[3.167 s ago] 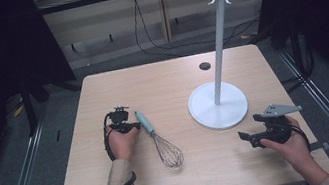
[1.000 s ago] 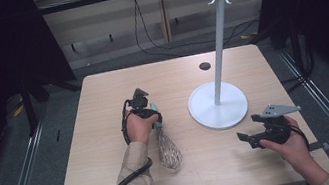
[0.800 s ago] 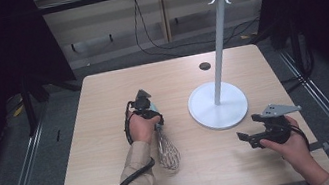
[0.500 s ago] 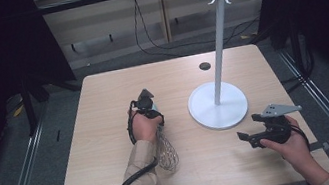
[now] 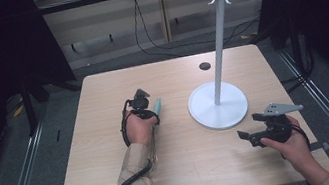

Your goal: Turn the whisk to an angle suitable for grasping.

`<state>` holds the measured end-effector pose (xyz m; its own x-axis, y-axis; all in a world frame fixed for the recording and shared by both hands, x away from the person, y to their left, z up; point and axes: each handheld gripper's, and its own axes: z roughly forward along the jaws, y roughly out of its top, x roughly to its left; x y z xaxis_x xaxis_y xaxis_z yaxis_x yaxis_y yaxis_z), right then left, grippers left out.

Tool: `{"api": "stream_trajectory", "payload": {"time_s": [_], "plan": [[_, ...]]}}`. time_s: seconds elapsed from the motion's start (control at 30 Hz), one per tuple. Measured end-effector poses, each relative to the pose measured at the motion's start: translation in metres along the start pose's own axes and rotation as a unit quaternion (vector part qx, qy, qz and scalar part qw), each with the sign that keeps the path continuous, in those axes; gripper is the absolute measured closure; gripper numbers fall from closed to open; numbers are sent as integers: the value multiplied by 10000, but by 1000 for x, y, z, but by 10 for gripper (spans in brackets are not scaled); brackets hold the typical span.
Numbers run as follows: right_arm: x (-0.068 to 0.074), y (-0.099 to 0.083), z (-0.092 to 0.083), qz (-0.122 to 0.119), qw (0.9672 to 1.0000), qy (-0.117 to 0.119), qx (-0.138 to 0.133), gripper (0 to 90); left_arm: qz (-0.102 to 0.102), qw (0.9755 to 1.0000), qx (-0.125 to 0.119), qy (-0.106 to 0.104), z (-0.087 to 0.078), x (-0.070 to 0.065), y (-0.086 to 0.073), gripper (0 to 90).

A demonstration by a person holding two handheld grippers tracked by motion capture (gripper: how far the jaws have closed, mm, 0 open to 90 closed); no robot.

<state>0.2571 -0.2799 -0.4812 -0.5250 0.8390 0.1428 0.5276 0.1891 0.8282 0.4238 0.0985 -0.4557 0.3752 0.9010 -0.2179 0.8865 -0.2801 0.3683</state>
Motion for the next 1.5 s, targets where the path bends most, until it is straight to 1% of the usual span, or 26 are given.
{"api": "stream_trajectory", "payload": {"time_s": [0.03, 0.07, 0.2, 0.27, 0.3, 0.33, 0.4, 0.43, 0.47, 0.53, 0.6, 0.63, 0.67, 0.7, 0.73, 0.87, 0.9, 1.07, 1.13, 1.17, 1.2, 1.27, 1.3, 1.4, 1.43, 1.5], "plan": [[0, 0, 0, 0, 10000, 0, 0, 93, 39, 10000, -44, -25, -2, 0, 0, 700], [0, 0, 0, 6, 10000, 6, -8, 93, 141, 9999, -91, -19, -6, 0, 0, 699], [2, 0, 2, 3, 10000, 9, 23, 93, 288, 9990, -330, -130, -17, -1, -1, 699], [3, 0, 3, -20, 10000, 31, 4, 93, 363, 9983, -434, -139, -22, -2, -1, 699], [3, 0, 3, -46, 10000, 41, 6, 93, 418, 9981, -436, -152, -25, -2, -1, 699], [4, 0, 3, -15, 10000, 22, 8, 93, 394, 9977, -513, -189, -27, -3, -1, 699], [5, 1, 4, -46, 10000, 39, 0, 93, 479, 9966, -628, -244, -34, -3, -1, 699], [6, 1, 4, -52, 10000, 45, -23, 93, 460, 9959, -733, -278, -37, -4, -1, 699], [7, 2, 5, -57, 10000, 57, -27, 93, 511, 9945, -838, -364, -42, -5, -2, 698], [7, 2, 5, -66, 9999, 70, -38, 93, 543, 9939, -869, -408, -44, -6, -2, 699], [8, 3, 7, -44, 9999, 83, -39, 93, 646, 9919, -982, -479, -48, -9, -3, 699], [11, 5, 8, 19, 9999, 126, -67, 93, 685, 9910, -1039, -485, -50, -10, -3, 698], [12, 7, 9, 7, 9999, 140, -86, 93, 724, 9892, -1139, -576, -52, -12, -5, 699], [12, 7, 9, 7, 9999, 140, -86, 93, 724, 9892, -1139, -576, -52, -12, -5, 698], [14, 9, 10, 24, 9998, 149, -122, 93, 747, 9881, -1190, -630, -53, -14, -6, 698], [26, 20, 15, -10, 9994, 272, -207, 97, 940, 9824, -1406, -793, -61, -23, -10, 698], [26, 20, 15, -10, 9994, 272, -207, 97, 940, 9824, -1406, -793, -61, -23, -10, 698], [37, 30, 22, 27, 9986, 442, -298, 103, 1132, 9764, -1596, -916, -71, -36, -12, 698], [42, 35, 25, 69, 9980, 504, -387, 108, 1181, 9739, -1674, -973, -74, -41, -13, 698], [48, 42, 29, 158, 9969, 596, -498, 115, 1198, 9713, -1766, -1052, -77, -46, -14, 698], [50, 44, 30, 160, 9965, 625, -531, 118, 1198, 9713, -1766, -1052, -77, -46, -14, 698], [56, 50, 33, 207, 9959, 664, -580, 122, 1270, 9684, -1849, -1094, -80, -51, -14, 698], [56, 50, 33, 207, 9959, 664, -580, 122, 1270, 9684, -1849, -1094, -80, -51, -14, 698], [65, 59, 38, 206, 9946, 778, -655, 131, 1335, 9654, -1933, -1128, -82, -55, -15, 698], [72, 63, 41, 206, 9938, 840, -691, 143, 1351, 9644, -1965, -1146, -83, -58, -15, 698], [75, 65, 43, 215, 9936, 849, -708, 146, 1370, 9628, -2015, -1169, -84, -61, -16, 698]]}}
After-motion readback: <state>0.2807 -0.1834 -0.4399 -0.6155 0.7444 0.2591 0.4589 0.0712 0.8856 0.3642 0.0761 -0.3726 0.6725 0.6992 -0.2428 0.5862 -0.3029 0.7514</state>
